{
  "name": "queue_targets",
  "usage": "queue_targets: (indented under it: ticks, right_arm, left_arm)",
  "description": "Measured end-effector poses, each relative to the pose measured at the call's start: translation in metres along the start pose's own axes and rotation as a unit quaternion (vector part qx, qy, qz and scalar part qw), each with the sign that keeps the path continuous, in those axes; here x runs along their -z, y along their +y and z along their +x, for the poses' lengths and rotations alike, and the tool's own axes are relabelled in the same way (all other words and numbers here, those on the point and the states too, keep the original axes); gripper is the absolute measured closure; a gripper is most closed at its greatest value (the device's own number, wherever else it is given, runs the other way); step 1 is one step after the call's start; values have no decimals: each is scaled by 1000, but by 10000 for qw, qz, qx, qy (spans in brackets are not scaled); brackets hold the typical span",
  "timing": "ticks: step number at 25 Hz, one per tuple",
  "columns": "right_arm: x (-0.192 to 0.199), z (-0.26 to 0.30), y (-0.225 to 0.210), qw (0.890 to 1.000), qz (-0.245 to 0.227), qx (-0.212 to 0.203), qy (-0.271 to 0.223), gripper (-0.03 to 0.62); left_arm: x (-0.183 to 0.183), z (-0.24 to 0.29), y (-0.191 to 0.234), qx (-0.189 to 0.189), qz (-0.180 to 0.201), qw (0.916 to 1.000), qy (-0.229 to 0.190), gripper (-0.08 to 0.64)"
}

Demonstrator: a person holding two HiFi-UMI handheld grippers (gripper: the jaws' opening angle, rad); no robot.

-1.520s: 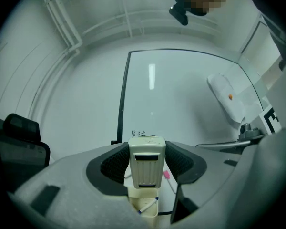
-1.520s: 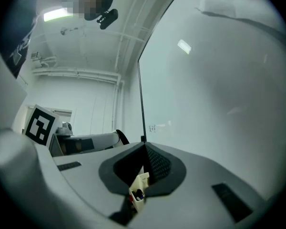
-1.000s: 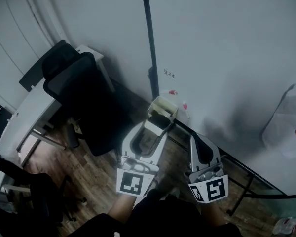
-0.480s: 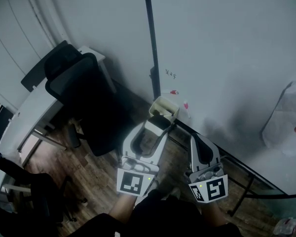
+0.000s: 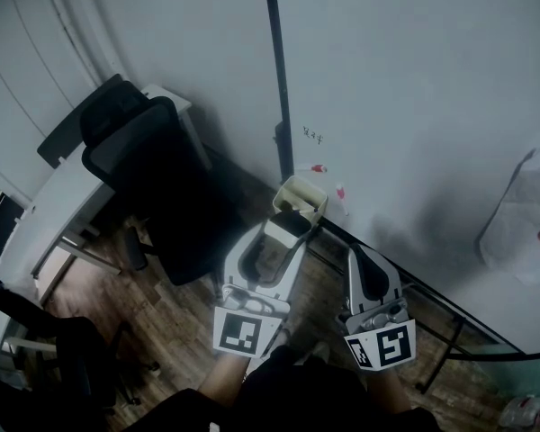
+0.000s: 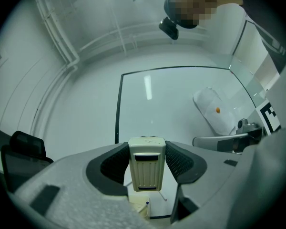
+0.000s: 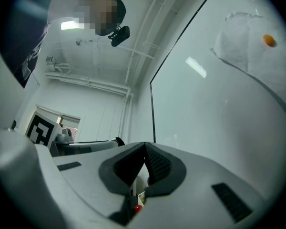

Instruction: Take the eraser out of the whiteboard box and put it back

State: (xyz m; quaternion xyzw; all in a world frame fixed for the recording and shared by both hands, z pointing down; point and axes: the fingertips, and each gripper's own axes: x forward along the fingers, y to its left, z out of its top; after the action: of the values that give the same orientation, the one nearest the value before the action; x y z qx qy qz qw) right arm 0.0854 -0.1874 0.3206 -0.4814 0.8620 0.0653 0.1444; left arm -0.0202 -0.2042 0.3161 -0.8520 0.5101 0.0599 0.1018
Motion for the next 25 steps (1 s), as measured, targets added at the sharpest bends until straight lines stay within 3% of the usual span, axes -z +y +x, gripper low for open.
queue_targets:
  ticks: [12, 25]
  right_arm:
    - [27, 21, -9, 9996, -16, 150, 220, 591]
    - [65, 63, -29, 9981, 91, 413, 452, 591]
  left_arm:
    - [29, 31, 15, 167, 44, 9996, 205, 331]
    - [76, 88, 37, 347, -239, 9984, 365, 331]
